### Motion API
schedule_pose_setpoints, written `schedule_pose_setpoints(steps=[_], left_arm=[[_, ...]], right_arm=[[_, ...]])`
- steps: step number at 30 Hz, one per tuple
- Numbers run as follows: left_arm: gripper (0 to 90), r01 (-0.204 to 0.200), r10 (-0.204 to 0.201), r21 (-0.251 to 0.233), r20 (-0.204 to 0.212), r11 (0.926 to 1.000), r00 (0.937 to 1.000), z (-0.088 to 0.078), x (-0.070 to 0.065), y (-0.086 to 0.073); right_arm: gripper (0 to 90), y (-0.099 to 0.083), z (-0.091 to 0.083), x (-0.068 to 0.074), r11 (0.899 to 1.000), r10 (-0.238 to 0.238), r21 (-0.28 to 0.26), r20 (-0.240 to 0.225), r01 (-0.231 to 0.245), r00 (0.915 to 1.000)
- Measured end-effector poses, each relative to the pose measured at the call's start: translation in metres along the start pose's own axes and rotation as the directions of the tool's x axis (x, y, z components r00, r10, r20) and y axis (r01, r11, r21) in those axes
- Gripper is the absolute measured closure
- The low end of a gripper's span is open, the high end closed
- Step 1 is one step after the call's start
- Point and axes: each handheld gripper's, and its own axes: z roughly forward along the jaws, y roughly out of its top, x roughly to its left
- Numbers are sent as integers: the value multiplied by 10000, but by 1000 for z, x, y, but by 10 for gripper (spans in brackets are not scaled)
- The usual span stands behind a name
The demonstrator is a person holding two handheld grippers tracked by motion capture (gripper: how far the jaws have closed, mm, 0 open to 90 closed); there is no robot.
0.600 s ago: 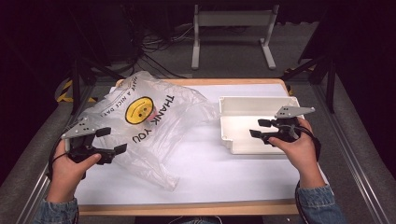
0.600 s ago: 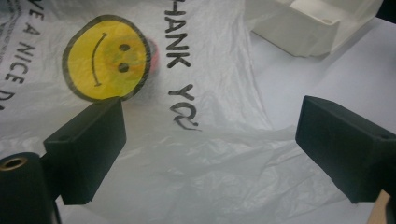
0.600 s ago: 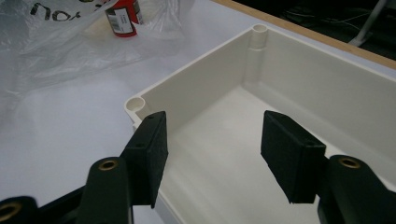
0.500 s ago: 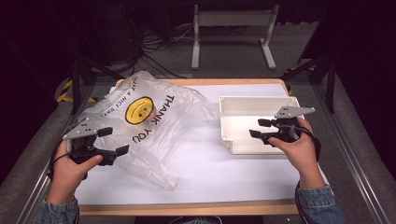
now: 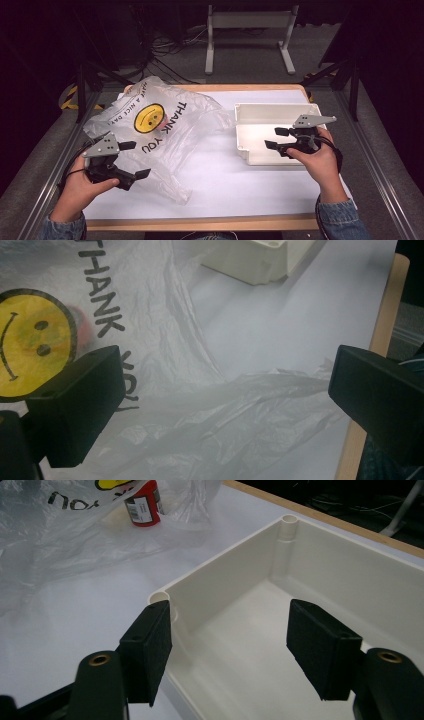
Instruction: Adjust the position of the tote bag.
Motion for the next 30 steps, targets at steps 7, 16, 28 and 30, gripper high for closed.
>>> schedule_pose_setpoints(steps=[7, 16, 28, 30], left_arm=[[20, -595, 598, 882, 1, 9943, 9982, 14, 0, -6], [29, -1278, 1286, 1625, 57, 9784, 9917, 27, 2, -12], [25, -2169, 2184, 2065, 155, 9541, 9757, 52, 3, -17], [45, -2421, 2543, 2310, -243, 9423, 9668, 56, 3, -18]], right_arm=[[302, 0, 2, 0, 10000, -43, -59, -26, 43, 10000], [245, 0, 2, 1, 9998, -92, -165, 47, 93, 9999], [208, -2, 3, -1, 9997, 93, -213, 329, -86, 9994], [205, -1, 2, -1, 9997, 69, -230, 318, -62, 9995]])
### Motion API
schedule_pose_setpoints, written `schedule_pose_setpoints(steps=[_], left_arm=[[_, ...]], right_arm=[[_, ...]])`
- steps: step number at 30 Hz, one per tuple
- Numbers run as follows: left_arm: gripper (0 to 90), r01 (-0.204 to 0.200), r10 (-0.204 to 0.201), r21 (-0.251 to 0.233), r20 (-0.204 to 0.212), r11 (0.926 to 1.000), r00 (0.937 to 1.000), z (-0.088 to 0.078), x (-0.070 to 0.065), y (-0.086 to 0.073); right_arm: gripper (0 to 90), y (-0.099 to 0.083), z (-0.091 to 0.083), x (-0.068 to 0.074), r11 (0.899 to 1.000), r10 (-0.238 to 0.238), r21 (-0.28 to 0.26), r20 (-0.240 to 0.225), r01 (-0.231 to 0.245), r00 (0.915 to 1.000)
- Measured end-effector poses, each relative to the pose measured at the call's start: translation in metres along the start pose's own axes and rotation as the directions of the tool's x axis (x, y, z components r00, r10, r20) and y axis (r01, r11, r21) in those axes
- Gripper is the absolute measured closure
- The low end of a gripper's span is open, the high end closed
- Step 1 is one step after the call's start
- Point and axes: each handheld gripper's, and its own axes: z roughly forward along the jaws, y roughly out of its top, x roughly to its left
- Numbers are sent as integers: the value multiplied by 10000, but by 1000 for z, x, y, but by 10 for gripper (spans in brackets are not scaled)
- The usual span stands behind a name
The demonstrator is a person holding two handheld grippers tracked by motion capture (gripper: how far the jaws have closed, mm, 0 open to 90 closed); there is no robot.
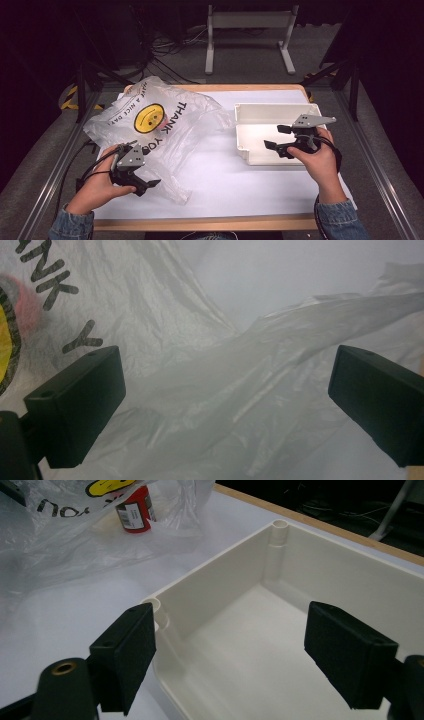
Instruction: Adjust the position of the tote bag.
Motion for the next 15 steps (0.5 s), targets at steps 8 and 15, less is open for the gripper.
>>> schedule_pose_setpoints(steps=[8, 15], left_arm=[[286, -180, 190, 363, -254, 9992, 9995, -1, 4, -4], [790, 14, -12, 108, -211, 9999, 9998, -12, 7, -3]], right_arm=[[203, 1, 3, 1, 10000, 18, -23, -49, -18, 10000], [214, 10, 18, 9, 9999, -143, -11, -352, 142, 9993]])
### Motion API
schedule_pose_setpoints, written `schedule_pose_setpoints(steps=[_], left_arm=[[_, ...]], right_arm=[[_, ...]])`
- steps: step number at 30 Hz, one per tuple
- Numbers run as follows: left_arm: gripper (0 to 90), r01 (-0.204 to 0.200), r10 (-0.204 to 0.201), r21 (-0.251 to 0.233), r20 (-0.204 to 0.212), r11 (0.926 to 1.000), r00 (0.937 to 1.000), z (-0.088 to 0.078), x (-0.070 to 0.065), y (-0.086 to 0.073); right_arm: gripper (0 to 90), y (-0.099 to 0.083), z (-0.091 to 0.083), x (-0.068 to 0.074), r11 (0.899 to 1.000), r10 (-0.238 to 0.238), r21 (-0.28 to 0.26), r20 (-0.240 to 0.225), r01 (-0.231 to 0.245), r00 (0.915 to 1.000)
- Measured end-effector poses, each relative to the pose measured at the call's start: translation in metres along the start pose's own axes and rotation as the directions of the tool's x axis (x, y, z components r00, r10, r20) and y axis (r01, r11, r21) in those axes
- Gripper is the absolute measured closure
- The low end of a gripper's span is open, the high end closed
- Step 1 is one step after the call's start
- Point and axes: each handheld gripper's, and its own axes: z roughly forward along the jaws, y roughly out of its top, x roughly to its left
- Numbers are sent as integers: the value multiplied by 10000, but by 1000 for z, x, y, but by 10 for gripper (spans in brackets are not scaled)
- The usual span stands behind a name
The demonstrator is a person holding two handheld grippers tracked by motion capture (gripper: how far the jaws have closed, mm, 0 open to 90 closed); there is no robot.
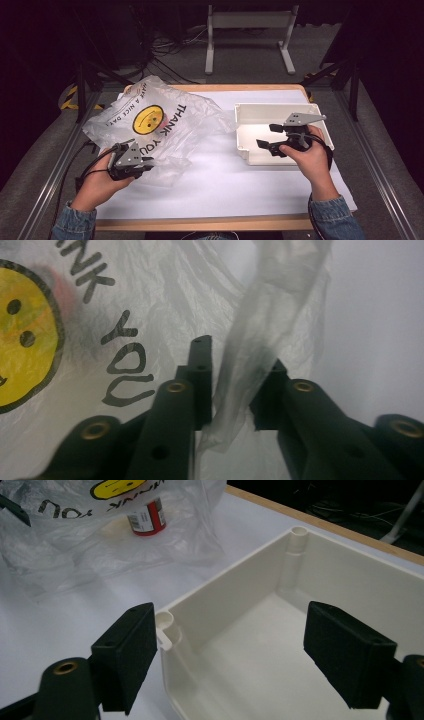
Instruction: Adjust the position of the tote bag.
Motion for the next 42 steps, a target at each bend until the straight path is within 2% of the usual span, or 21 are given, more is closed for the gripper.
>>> schedule_pose_setpoints(steps=[4, 9, 13, 14, 15, 19, 25, 28, 30, 32, 34, 37, 38, 39, 42], left_arm=[[844, 274, -284, -428, -230, 9987, 9993, -8, 3, -1], [859, 642, -694, -1259, -376, 9900, 9969, -21, 8, -4], [861, 1146, -1246, -1938, -403, 9743, 9914, -28, 14, -11], [861, 1146, -1246, -1938, -403, 9743, 9914, -28, 14, -11], [861, 1239, -1347, -2058, -397, 9707, 9901, -30, 16, -13], [861, 1624, -1784, -2604, -389, 9517, 9832, -35, 21, -20], [870, 2091, -2347, -3060, -489, 9288, 9708, -40, 27, -28], [871, 2235, -2501, -3183, -446, 9213, 9672, -41, 29, -32], [871, 2295, -2558, -3215, -416, 9187, 9658, -40, 30, -32], [871, 2302, -2571, -3253, -417, 9172, 9655, -40, 30, -33], [871, 2298, -2562, -3265, -397, 9168, 9658, -40, 30, -33], [871, 2192, -2439, -3274, -359, 9191, 9691, -40, 30, -32], [868, 2192, -2439, -3274, -359, 9191, 9691, -40, 30, -32], [866, 2124, -2363, -3269, -345, 9209, 9711, -40, 29, -32], [866, 1962, -2176, -3276, -296, 9242, 9756, -40, 28, -31]], right_arm=[[212, 13, 14, 5, 9996, -248, -115, -232, 245, 9994], [201, 29, 34, 9, 9986, -526, -45, -377, 525, 9979], [197, 41, 55, 15, 9971, -754, 56, -557, 758, 9956], [197, 41, 55, 15, 9971, -754, 56, -557, 758, 9956], [195, 43, 62, 16, 9969, -771, 137, -577, 780, 9954], [192, 50, 83, 20, 9946, -952, 353, -531, 972, 9940], [174, 51, 108, 21, 9913, -996, 805, -628, 1045, 9931], [184, 48, 116, 23, 9887, -990, 1054, -734, 1064, 9924], [266, 48, 120, 24, 9860, -996, 1263, -777, 1089, 9920], [419, 48, 122, 25, 9811, -1036, 1543, -888, 1164, 9906], [601, 50, 121, 26, 9722, -1292, 1852, -858, 1432, 9879], [814, 52, 118, 27, 9696, -1340, 1938, -905, 1494, 9868], [814, 52, 118, 27, 9696, -1340, 1938, -905, 1494, 9868], [882, 54, 112, 30, 9694, -1287, 1966, -1042, 1473, 9862], [892, 54, 106, 34, 9715, -1051, 1994, -1211, 1279, 9871]])
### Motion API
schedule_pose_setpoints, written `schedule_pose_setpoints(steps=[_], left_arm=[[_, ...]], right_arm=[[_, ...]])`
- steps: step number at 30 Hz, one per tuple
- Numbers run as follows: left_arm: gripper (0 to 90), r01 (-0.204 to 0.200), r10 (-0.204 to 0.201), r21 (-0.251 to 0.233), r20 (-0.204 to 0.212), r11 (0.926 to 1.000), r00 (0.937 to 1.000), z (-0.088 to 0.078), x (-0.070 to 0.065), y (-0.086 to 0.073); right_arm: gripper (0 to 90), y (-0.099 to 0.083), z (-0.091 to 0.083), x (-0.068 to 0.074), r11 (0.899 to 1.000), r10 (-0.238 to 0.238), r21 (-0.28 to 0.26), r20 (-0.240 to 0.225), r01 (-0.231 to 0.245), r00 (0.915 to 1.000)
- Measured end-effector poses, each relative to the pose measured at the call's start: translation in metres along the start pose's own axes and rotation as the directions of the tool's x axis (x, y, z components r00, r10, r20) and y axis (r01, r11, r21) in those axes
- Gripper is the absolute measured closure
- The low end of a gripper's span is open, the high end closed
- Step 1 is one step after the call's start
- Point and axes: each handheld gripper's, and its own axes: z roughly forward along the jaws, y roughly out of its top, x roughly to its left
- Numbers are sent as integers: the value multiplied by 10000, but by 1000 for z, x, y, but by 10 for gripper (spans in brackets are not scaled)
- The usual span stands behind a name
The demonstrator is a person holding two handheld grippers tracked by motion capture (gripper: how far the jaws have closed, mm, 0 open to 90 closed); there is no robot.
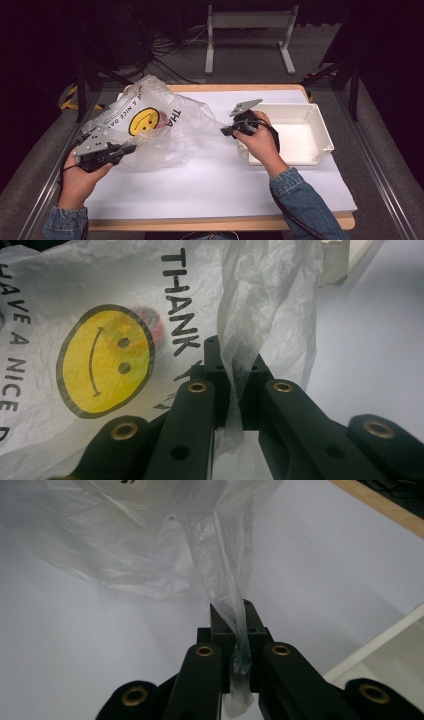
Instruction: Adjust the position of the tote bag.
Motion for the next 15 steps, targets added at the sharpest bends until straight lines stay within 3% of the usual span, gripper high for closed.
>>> schedule_pose_setpoints(steps=[12, 15], left_arm=[[868, -231, 233, -108, 170, 9997, 9996, -7, 0, 1], [866, -431, 429, 38, 486, 9991, 9979, -9, 0, 0]], right_arm=[[897, -16, -46, 42, 9968, 795, -18, -930, -800, 9925], [895, -22, -55, 51, 9966, 819, 82, -1080, -815, 9908]])
